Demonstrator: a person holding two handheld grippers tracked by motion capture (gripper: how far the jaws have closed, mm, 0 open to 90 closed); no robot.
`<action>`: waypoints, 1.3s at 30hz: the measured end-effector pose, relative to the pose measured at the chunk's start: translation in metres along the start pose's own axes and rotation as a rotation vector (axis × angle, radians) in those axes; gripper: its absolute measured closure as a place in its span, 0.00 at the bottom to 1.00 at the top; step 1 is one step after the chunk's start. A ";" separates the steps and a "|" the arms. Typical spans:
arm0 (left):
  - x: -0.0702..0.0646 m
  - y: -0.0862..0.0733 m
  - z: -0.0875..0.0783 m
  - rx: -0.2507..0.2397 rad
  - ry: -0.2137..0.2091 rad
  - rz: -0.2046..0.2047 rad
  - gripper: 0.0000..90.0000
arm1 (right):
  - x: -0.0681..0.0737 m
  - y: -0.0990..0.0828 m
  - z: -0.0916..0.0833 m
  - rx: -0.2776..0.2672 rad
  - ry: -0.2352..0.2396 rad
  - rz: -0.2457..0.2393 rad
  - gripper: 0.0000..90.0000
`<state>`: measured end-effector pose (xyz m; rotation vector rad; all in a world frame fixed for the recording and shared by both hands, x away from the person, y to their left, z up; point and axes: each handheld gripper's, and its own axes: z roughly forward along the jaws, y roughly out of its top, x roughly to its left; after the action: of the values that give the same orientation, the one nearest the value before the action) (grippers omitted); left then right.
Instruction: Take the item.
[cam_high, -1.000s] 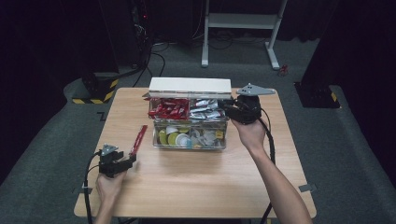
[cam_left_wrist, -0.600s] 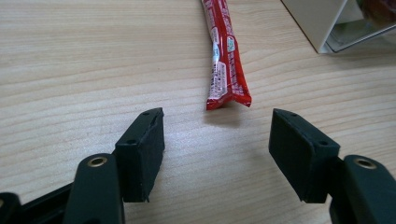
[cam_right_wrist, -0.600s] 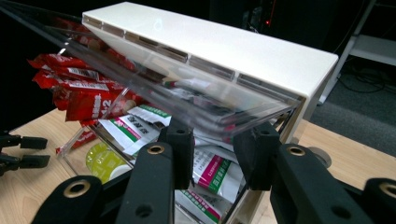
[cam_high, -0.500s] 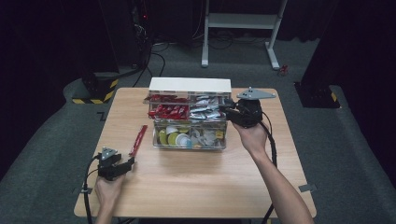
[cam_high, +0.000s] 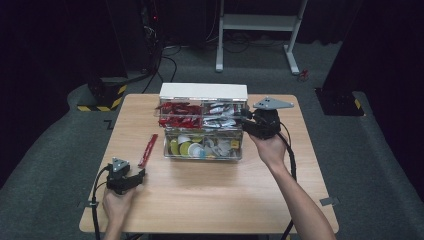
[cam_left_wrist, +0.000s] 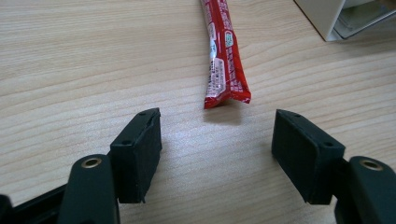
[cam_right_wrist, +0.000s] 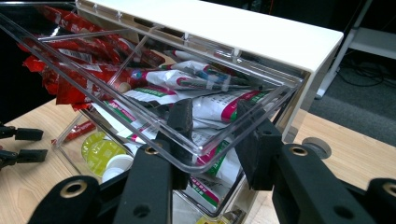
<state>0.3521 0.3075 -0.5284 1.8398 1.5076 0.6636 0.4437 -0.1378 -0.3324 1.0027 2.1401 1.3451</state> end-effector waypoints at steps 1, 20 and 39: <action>0.000 0.000 0.000 0.001 0.001 0.001 0.37 | 0.001 -0.001 0.000 0.004 0.001 -0.002 0.74; 0.001 0.000 0.000 -0.001 -0.003 -0.003 0.36 | 0.002 -0.010 -0.002 0.016 0.027 0.011 0.73; 0.001 0.000 0.000 -0.001 -0.007 -0.008 0.35 | 0.001 -0.016 -0.014 -0.005 0.033 0.013 0.70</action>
<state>0.3520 0.3086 -0.5285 1.8325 1.5089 0.6531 0.4286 -0.1495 -0.3404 1.0005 2.1572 1.3816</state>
